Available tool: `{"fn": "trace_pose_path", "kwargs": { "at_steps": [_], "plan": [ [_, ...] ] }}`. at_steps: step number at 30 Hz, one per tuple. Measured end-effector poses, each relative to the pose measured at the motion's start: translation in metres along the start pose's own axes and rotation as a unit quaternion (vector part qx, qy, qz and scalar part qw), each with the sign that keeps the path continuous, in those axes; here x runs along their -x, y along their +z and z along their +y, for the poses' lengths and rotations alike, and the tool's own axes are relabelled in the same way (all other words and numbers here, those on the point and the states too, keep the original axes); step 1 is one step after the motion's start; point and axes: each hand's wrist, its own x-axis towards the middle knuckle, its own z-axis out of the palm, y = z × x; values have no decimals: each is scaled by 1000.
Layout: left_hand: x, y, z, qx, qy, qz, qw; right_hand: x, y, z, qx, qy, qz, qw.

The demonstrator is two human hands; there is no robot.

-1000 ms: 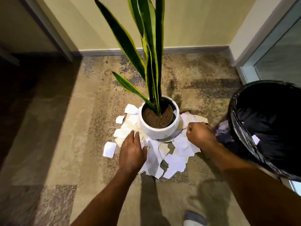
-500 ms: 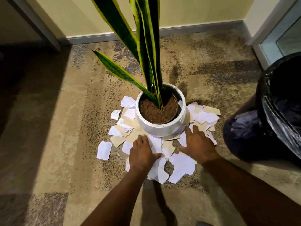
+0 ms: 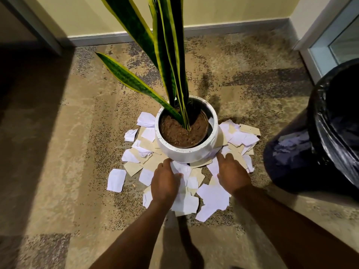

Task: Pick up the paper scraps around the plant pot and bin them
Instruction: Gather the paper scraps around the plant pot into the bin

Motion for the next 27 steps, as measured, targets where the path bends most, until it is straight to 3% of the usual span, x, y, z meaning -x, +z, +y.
{"fn": "trace_pose_path", "kwargs": {
  "at_steps": [7,15,27],
  "plan": [
    [5,-11,4,50,-45,15,998,-4,-4,0,-79,-6,13,997],
    [26,-29,19,126,-87,14,988,6,-31,-12,-92,17,44,995],
    [76,-85,71,176,-34,22,984,35,-133,-31,-118,28,90,988]
  ]
}}
